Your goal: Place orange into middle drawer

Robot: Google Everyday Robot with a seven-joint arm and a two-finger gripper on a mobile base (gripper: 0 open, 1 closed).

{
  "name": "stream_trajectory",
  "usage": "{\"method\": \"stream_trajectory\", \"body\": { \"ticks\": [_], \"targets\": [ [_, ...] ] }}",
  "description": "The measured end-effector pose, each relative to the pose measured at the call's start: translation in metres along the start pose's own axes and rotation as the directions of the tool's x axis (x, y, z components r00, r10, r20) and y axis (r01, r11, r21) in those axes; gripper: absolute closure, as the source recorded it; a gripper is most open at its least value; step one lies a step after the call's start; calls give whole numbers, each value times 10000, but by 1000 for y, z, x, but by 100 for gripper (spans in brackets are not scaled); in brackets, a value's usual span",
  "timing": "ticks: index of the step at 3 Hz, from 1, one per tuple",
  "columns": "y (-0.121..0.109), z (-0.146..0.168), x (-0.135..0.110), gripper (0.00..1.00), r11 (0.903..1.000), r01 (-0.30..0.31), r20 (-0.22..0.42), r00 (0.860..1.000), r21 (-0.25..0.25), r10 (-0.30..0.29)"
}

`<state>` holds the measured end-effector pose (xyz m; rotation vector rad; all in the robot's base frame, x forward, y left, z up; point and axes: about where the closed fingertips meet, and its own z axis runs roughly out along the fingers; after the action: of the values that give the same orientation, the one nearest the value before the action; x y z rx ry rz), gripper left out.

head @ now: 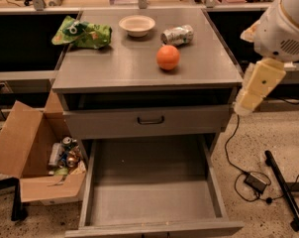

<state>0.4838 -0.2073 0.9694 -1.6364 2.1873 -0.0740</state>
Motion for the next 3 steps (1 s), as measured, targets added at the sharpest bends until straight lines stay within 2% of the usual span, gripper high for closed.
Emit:
{"method": "stream_trajectory", "body": {
  "ticks": [1, 2, 3],
  "targets": [
    [-30, 32, -17, 0, 9993, -379, 891, 9953, 63, 372],
    [-56, 67, -29, 0, 9946, -1034, 1933, 9758, -57, 1026],
    [-56, 67, -29, 0, 9946, -1034, 1933, 9758, -57, 1026]
  ]
}}
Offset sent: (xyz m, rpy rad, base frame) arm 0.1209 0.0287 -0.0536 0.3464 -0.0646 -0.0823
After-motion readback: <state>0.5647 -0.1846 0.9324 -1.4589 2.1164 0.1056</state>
